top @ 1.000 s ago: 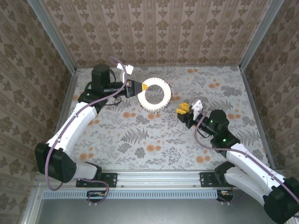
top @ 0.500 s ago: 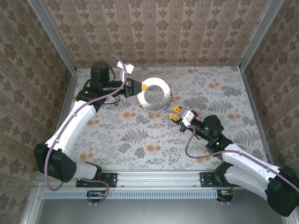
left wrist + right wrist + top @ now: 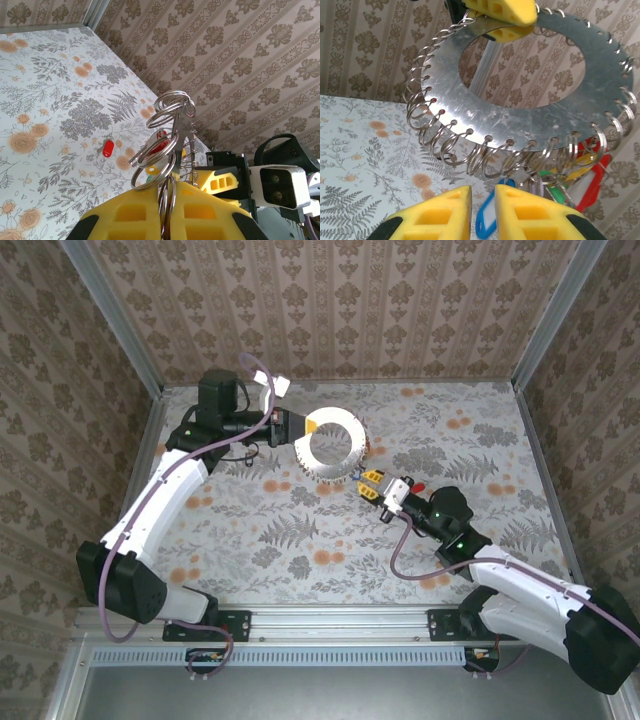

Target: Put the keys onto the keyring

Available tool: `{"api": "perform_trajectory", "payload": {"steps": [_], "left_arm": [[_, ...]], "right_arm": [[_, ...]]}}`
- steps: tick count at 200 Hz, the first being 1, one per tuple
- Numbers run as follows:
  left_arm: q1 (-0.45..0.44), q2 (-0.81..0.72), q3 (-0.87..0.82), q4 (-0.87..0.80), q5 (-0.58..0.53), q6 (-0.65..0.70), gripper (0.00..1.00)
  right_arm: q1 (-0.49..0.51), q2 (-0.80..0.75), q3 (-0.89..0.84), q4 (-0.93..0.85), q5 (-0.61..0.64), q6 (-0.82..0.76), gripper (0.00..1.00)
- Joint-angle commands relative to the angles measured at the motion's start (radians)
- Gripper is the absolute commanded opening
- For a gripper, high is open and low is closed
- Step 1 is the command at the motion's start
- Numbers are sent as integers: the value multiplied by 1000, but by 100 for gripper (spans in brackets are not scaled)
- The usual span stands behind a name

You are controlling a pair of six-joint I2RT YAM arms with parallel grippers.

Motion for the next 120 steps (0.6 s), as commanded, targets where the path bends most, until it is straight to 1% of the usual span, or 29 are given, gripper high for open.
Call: {"api": "perform_trajectory", "payload": {"steps": [1, 46, 75, 103, 120], "left_arm": [[-7, -4, 45, 19, 43, 18, 0], [-8, -6, 45, 14, 47, 20, 0], [-9, -8, 45, 11, 49, 22, 0], [-9, -8, 47, 4, 51, 27, 0], [-9, -7, 55, -12, 53, 37, 0]], "right_arm": [[10, 14, 32, 53, -30, -20, 21], [21, 31, 40, 68, -18, -20, 21], [26, 34, 34, 78, 48, -28, 21], [26, 28, 21, 34, 86, -63, 22], [26, 30, -2, 52, 108, -65, 22]]}}
